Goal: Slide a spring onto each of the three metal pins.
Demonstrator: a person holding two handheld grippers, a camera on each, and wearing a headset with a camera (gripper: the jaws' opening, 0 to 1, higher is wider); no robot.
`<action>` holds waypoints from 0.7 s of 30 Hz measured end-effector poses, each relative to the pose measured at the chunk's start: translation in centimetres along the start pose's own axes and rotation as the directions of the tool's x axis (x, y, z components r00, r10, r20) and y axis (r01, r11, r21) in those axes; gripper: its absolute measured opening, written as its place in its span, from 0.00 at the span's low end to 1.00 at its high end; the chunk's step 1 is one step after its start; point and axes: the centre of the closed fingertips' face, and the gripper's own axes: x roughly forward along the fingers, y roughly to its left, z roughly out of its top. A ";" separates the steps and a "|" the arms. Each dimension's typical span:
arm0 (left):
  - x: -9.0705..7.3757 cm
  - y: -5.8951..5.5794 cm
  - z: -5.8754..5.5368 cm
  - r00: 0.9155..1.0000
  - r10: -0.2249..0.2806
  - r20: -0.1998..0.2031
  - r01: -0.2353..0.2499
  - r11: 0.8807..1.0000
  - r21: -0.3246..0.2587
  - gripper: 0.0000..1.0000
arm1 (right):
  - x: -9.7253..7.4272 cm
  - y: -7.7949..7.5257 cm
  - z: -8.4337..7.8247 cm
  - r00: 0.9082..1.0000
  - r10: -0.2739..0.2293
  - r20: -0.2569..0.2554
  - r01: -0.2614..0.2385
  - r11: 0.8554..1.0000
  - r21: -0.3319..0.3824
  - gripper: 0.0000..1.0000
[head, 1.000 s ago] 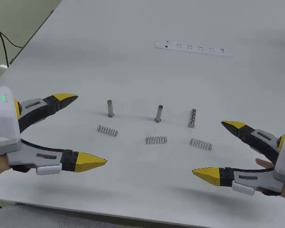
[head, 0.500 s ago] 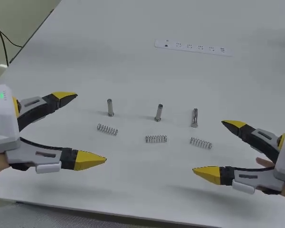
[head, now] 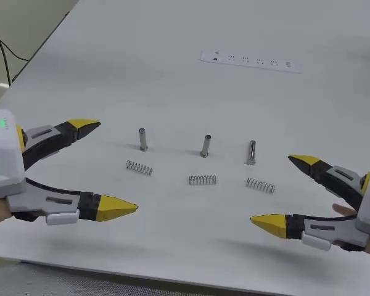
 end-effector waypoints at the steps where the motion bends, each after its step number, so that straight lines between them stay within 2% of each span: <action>1: 0.0 0.0 0.0 1.000 0.000 0.001 0.000 1.000 0.001 0.98 | 0.0 0.0 0.0 1.000 0.001 0.000 -0.001 1.000 0.001 0.88; 14: 0.0 0.2 0.1 1.000 0.005 0.006 -0.005 1.000 -0.002 0.98 | -0.2 -0.1 0.3 1.000 -0.004 0.010 0.004 1.000 0.006 0.89; 21: -0.2 1.1 0.5 1.000 0.020 0.013 -0.020 1.000 0.005 0.98 | -0.1 -0.4 0.9 1.000 -0.007 0.019 0.007 1.000 -0.002 0.89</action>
